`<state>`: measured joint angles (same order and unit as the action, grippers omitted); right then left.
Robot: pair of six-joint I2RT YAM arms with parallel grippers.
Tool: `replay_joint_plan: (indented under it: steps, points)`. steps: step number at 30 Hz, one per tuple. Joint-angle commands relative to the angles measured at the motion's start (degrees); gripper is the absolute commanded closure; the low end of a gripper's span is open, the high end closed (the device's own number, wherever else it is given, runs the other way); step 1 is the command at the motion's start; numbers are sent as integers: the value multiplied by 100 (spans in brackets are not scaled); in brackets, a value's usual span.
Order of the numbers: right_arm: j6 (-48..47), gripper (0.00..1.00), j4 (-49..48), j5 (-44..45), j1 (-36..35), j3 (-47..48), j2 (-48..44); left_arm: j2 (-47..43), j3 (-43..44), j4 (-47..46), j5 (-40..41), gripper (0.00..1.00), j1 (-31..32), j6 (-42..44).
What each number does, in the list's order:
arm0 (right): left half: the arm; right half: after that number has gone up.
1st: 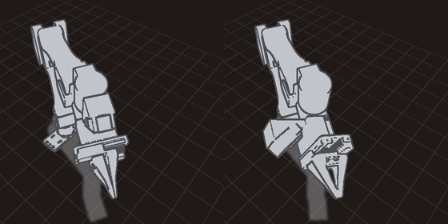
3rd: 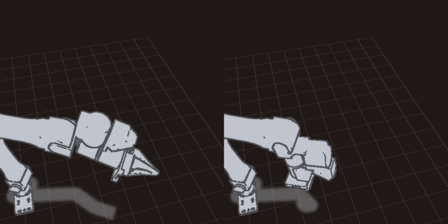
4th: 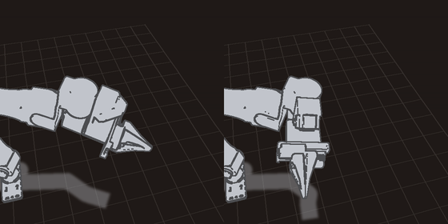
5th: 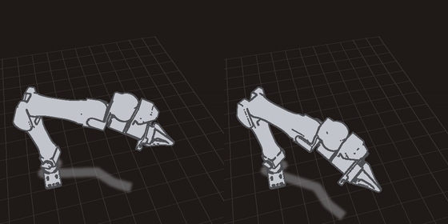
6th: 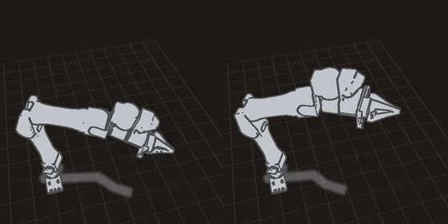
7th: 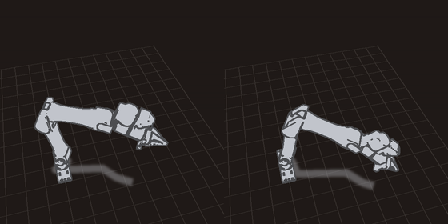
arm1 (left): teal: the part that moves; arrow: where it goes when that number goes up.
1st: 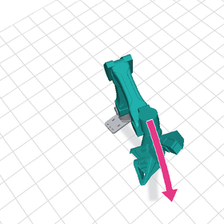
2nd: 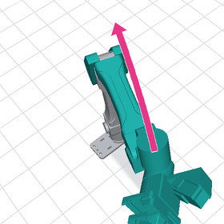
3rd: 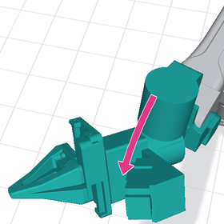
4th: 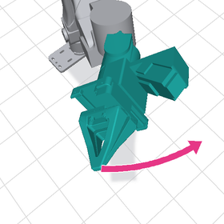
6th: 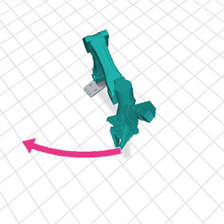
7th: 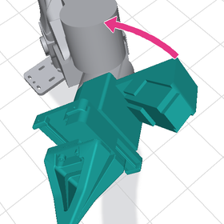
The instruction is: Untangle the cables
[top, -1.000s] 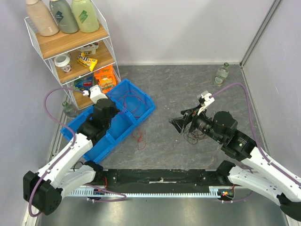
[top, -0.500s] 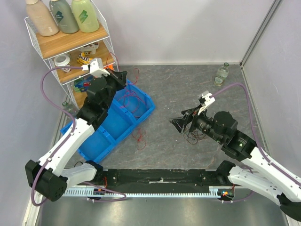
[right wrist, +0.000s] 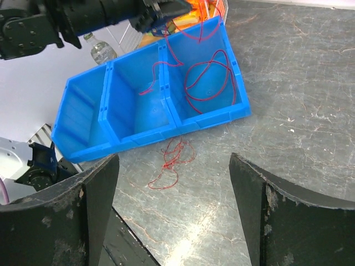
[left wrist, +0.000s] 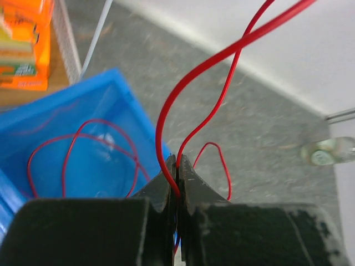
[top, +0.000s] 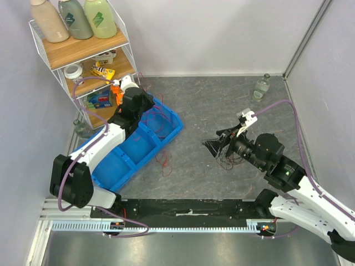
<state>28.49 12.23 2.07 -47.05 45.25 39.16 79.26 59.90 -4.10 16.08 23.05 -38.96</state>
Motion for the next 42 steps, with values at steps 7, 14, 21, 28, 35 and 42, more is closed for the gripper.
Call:
replay_joint_plan:
  steps: [7,14,21,28,35,42]
  points:
    - [-80,12,8,127,-6,18,39,1248,460,1165,281,98,-143,-227]
    - [-54,12,-27,136,-6,-122,48,987,725,1684,194,52,-108,-42]
    - [-160,12,-80,57,-6,36,346,-392,6,1693,282,16,-46,143]
    - [139,12,-617,-189,-6,-123,584,-1141,-997,1352,1186,24,-55,230]
    - [34,12,-327,-339,-6,19,471,-448,-1024,1192,1495,40,-72,222]
    - [86,12,-212,-48,-6,-228,48,9,-936,1078,1583,59,-81,275]
